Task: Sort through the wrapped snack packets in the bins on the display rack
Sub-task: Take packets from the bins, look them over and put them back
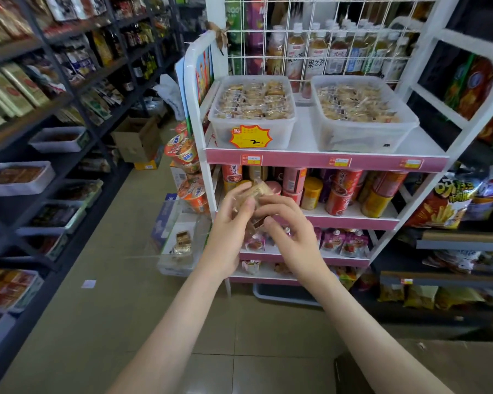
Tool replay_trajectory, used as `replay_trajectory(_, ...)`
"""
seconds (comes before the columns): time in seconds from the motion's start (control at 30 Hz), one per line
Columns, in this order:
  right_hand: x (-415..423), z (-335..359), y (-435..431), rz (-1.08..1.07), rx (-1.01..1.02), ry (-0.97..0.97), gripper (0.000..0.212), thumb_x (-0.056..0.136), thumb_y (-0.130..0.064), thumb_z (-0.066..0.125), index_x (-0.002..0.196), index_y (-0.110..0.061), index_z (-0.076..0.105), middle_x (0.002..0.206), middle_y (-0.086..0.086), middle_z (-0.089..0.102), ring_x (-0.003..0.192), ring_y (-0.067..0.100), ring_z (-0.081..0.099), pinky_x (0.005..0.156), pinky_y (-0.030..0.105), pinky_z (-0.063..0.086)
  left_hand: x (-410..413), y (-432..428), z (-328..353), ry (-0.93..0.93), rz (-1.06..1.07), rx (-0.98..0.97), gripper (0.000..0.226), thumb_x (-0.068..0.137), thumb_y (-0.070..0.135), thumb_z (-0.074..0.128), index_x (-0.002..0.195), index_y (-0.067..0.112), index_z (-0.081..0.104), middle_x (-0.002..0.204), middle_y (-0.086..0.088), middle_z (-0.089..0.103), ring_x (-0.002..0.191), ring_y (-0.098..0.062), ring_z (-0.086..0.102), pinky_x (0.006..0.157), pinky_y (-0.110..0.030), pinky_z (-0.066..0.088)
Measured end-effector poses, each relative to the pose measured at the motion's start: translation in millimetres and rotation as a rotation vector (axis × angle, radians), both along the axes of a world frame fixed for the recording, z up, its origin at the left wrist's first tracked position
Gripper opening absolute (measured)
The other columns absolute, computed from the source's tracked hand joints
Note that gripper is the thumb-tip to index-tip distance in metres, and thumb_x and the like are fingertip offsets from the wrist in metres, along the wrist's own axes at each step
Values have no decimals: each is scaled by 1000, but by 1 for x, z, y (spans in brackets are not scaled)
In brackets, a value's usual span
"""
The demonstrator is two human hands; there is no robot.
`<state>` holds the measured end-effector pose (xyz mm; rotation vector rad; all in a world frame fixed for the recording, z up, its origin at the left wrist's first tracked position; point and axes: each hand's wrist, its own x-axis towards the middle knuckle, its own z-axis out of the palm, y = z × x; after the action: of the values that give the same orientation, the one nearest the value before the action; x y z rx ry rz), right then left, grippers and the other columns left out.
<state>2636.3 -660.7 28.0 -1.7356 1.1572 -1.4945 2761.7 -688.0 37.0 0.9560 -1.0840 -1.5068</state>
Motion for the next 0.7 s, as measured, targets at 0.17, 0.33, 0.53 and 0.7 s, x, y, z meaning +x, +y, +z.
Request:
replay_trajectory(0.17, -17, 8, -6, -187, 238, -152, 26, 96, -9, 53, 111, -29, 60, 112, -8, 63, 104, 4, 59, 84, 24, 52, 20, -1, -1, 187, -131, 100, 51, 84, 22, 54, 135, 16, 51, 123, -9, 66, 107, -25, 67, 77, -35, 59)
replay_trajectory(0.33, -29, 14, -7, -85, 454, -232, 15, 95, -18, 56, 105, -22, 67, 102, 2, 69, 91, 13, 63, 68, 22, 51, 27, 0, -1, 153, -226, 147, 39, 91, 22, 45, 129, 25, 54, 121, -5, 66, 103, -22, 69, 74, -35, 60)
replay_trajectory(0.53, -29, 10, -4, -143, 464, -278, 12, 95, -15, 56, 97, -11, 67, 92, 5, 70, 85, 18, 66, 71, 30, 56, 17, 2, -3, 47, -160, 146, 38, 101, 28, 34, 136, 28, 49, 123, -2, 65, 107, -21, 67, 79, -37, 59)
replay_trajectory(0.7, -30, 12, 2, -46, 496, -394, 12, 98, -14, 51, 96, -7, 61, 86, 5, 69, 73, 10, 65, 59, 21, 50, 15, 4, -2, 79, -154, 142, 38, 100, 31, 34, 132, 28, 53, 113, 0, 72, 104, -22, 68, 79, -38, 59)
